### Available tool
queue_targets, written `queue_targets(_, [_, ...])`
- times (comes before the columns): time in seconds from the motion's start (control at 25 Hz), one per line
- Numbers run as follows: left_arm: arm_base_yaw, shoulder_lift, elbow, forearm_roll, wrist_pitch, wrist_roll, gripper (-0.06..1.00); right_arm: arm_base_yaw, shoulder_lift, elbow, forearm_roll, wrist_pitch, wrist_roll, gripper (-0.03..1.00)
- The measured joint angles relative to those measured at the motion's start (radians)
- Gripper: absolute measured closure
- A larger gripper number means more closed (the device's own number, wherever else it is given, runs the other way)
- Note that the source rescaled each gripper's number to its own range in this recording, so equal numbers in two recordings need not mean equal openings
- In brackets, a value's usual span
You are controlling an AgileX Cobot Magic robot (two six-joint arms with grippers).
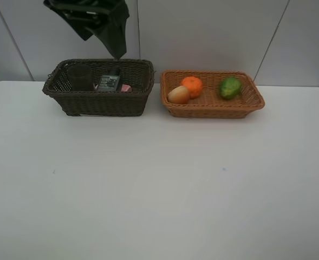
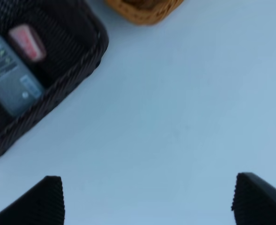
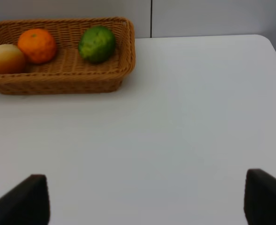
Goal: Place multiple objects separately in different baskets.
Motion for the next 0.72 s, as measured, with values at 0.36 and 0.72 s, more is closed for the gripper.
queue_targets(0.36, [0.211, -0.390, 0.441, -0.010, -0.069, -0.035, 0.01, 0.000, 0.000, 0.000, 0.000, 0.000, 0.000, 0.18])
queue_targets(0.72, [0.399, -0.791, 0.733, -0.112, -0.068, -0.065, 0.01, 0.000, 0.000, 0.000, 0.000, 0.000, 0.000, 0.18])
